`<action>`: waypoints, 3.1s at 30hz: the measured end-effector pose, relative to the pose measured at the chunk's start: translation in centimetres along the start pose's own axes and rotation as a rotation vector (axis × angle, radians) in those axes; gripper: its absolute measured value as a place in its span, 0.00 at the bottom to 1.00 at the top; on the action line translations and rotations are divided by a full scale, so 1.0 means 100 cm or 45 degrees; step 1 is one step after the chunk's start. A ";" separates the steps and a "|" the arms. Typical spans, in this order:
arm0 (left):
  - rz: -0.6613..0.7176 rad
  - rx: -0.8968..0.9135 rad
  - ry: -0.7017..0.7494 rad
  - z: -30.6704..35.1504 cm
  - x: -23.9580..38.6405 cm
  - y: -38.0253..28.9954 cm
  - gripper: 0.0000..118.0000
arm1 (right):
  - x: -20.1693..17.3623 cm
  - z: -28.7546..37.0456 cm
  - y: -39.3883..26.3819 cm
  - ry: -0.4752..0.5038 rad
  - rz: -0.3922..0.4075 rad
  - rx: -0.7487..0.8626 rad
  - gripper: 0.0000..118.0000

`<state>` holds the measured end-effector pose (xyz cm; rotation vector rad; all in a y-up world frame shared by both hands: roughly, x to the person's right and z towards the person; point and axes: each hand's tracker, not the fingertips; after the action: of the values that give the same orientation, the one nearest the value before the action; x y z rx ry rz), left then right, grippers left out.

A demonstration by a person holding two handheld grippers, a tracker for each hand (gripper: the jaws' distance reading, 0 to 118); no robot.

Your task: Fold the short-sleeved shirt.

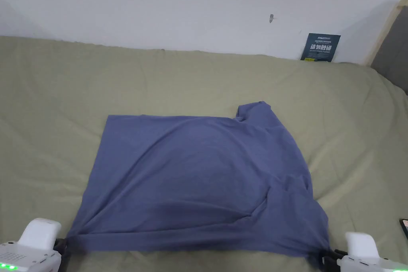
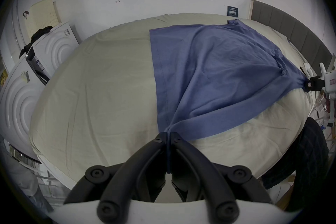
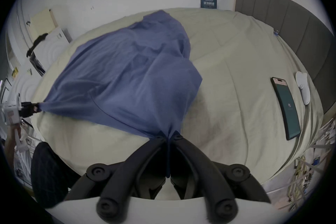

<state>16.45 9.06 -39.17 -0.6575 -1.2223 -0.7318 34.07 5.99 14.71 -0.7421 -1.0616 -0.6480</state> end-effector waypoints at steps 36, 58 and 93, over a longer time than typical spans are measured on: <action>-0.091 -0.342 0.082 -0.180 -0.021 0.241 0.05 | 0.002 -0.133 0.286 -0.043 0.151 -0.165 0.05; 0.256 0.273 -0.010 0.021 0.009 -0.003 0.00 | -0.057 0.080 -0.007 0.156 0.023 0.366 0.07; 0.048 -0.005 -0.027 -0.125 -0.017 0.120 0.05 | 0.015 -0.090 0.136 -0.035 -0.059 0.088 1.00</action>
<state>32.97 6.80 -44.27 -0.6918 -1.2252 -0.6974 49.84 6.67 10.42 -0.6697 -1.1237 -0.6388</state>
